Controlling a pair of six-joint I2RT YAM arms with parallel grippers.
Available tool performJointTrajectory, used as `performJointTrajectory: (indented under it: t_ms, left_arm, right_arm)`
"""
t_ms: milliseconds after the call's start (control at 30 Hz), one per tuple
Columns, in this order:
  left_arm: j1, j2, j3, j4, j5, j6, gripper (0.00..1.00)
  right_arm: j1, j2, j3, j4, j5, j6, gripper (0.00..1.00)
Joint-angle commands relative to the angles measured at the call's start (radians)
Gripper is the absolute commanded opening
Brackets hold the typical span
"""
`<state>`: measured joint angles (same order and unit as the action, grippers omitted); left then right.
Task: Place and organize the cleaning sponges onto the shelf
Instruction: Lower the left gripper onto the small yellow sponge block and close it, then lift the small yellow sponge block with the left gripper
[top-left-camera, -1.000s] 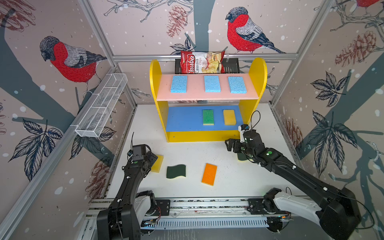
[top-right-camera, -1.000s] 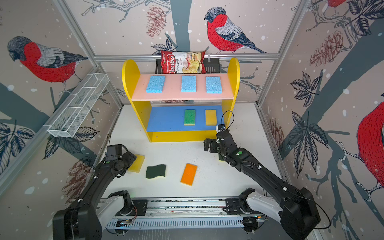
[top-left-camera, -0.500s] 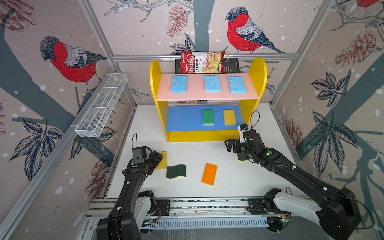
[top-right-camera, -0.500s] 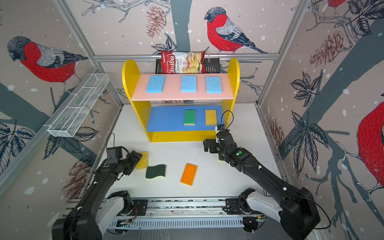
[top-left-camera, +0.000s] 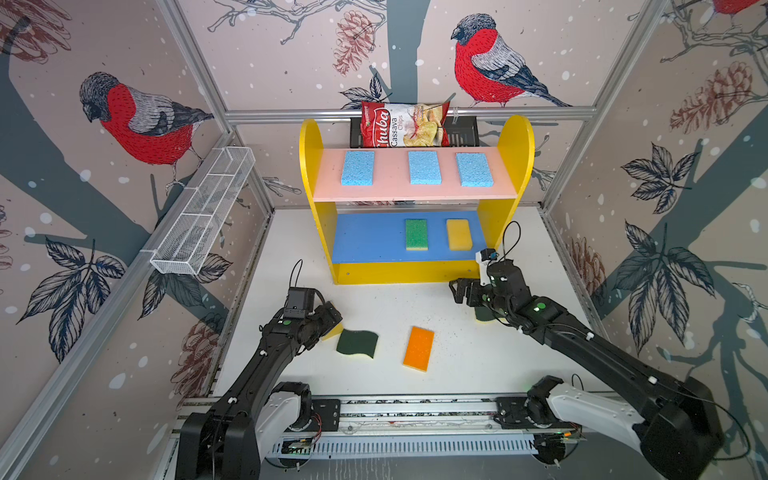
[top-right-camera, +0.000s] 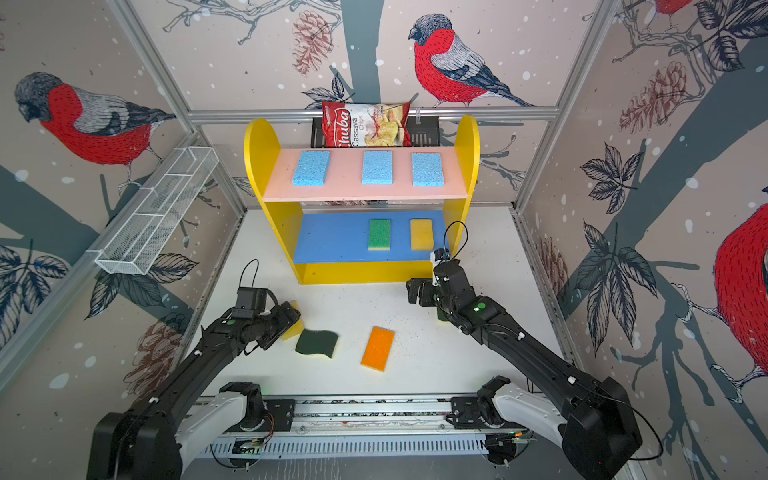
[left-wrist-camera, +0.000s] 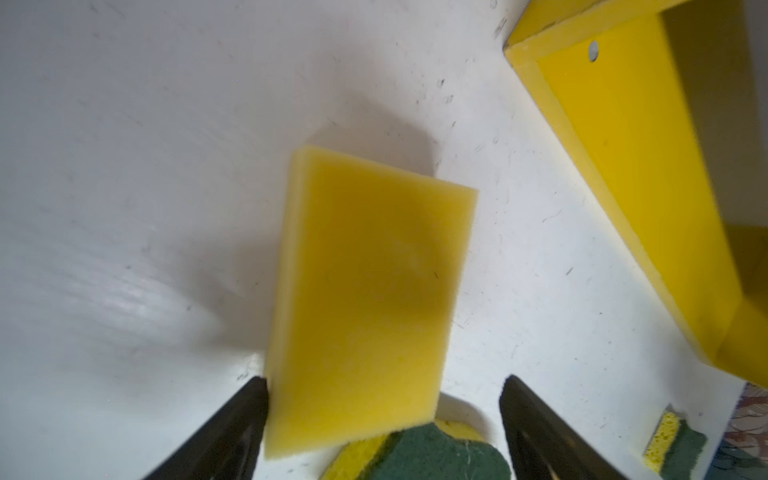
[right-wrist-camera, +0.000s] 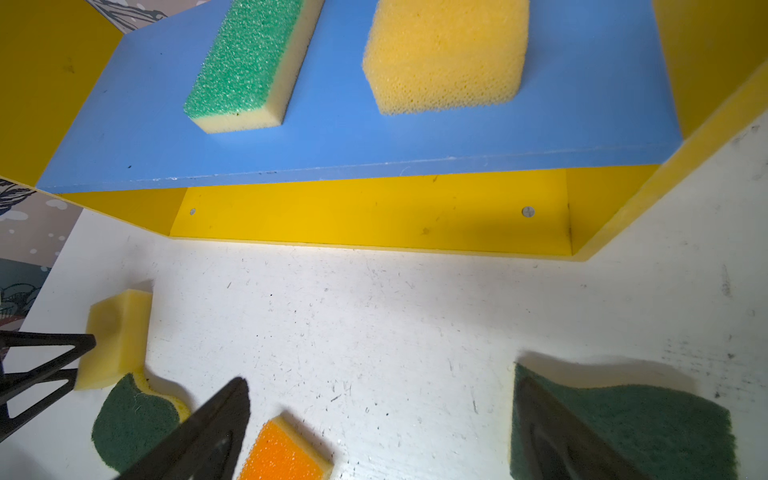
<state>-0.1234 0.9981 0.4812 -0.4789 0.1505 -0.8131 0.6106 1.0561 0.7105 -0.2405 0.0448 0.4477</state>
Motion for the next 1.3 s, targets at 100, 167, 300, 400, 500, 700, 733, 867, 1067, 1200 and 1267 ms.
performJointTrajectory:
  t_ms: [100,167,300,400,500,700,733,867,1067,1200,1267]
  left_arm:
    - [-0.072,0.021,0.036,-0.073,-0.139,-0.010,0.90]
    - [-0.078,0.017,0.038,-0.083,-0.157,-0.018,0.90]
    - [-0.108,0.062,0.055,-0.116,-0.194,-0.037,0.91]
    - [-0.131,0.101,0.062,-0.118,-0.209,-0.038,0.91]
    - [-0.148,0.104,0.060,-0.090,-0.201,-0.033,0.91]
    - [-0.150,0.123,0.066,-0.086,-0.211,-0.024,0.91]
    - [-0.150,0.132,0.066,-0.079,-0.208,-0.017,0.91]
    - [-0.152,0.166,0.070,-0.066,-0.202,0.001,0.90]
    - [-0.183,0.196,0.094,-0.077,-0.225,0.003,0.89]
    - [-0.206,0.223,0.122,-0.122,-0.279,-0.002,0.87]
    - [-0.216,0.236,0.129,-0.119,-0.284,0.010,0.87]
  right_arm:
    - [0.001,0.000,0.001,0.017,-0.010,-0.004,1.00]
    - [0.002,0.005,0.004,0.017,-0.014,-0.004,1.00]
    - [0.001,0.013,0.008,0.016,-0.019,-0.004,1.00]
    - [0.002,0.013,0.007,0.017,-0.016,-0.004,1.00]
    - [0.001,0.016,0.007,0.018,-0.014,-0.006,1.00]
    - [0.001,0.028,0.010,0.018,-0.015,-0.007,1.00]
    - [0.002,0.028,0.010,0.019,-0.015,-0.007,1.00]
    - [0.000,0.033,0.009,0.019,-0.013,-0.007,1.00]
    - [0.000,0.038,0.008,0.021,-0.008,-0.009,0.99]
    - [0.001,0.041,0.010,0.021,-0.010,-0.010,0.99]
    - [0.000,0.041,0.010,0.021,-0.010,-0.010,1.00]
